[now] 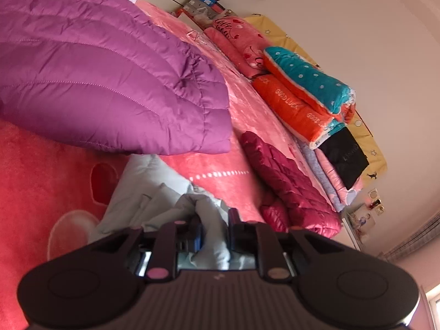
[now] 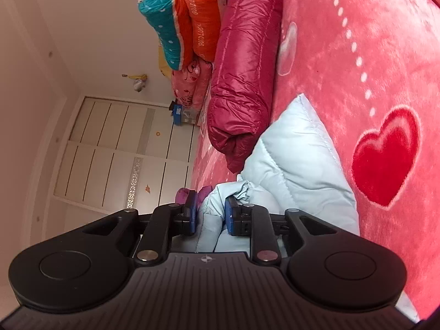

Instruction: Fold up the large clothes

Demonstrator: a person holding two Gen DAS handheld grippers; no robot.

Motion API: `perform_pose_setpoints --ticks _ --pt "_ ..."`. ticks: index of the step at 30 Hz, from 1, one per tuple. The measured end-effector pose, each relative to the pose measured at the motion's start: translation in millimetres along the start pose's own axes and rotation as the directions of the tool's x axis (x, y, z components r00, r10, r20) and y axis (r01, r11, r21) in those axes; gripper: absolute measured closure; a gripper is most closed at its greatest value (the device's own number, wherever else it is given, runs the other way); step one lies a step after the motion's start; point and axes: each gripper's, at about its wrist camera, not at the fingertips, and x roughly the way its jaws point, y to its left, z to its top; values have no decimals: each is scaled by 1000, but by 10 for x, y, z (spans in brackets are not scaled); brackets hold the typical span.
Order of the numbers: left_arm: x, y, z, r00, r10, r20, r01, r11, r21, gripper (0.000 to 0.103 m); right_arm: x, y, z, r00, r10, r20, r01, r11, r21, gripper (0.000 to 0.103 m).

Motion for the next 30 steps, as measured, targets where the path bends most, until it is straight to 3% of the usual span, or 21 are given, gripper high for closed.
perform_pose_setpoints --ticks 5,7,9,13,17,20,23,26,30 --pt "-105 3 41 997 23 69 -24 1000 13 54 0 -23 99 998 46 33 -47 998 30 25" --pt "-232 -36 55 991 49 126 -55 997 47 35 -103 94 118 996 68 53 -68 998 -2 0" --pt "-369 -120 39 983 54 173 -72 992 102 33 -151 182 137 994 82 68 -79 996 -43 0" --pt "-544 -337 -130 983 29 183 -72 969 235 28 -214 375 125 993 101 59 -90 983 -162 0" --pt "-475 -556 -414 996 11 91 -43 932 359 28 -234 608 -23 995 102 -15 -101 937 -333 0" --pt "-305 -619 -615 1000 15 1 -14 922 386 28 -95 840 -242 991 28 -133 -91 865 -493 0" --pt "-147 -704 -802 998 35 -45 -12 901 434 28 -14 943 -478 968 -53 -245 -108 793 -599 0" --pt "-71 -804 -909 998 19 -64 14 880 474 28 7 905 -603 932 -86 -351 -162 770 -617 0" --pt "-20 -1042 -906 1000 -1 -28 17 816 577 28 10 865 -629 920 -157 -358 -131 739 -661 0"
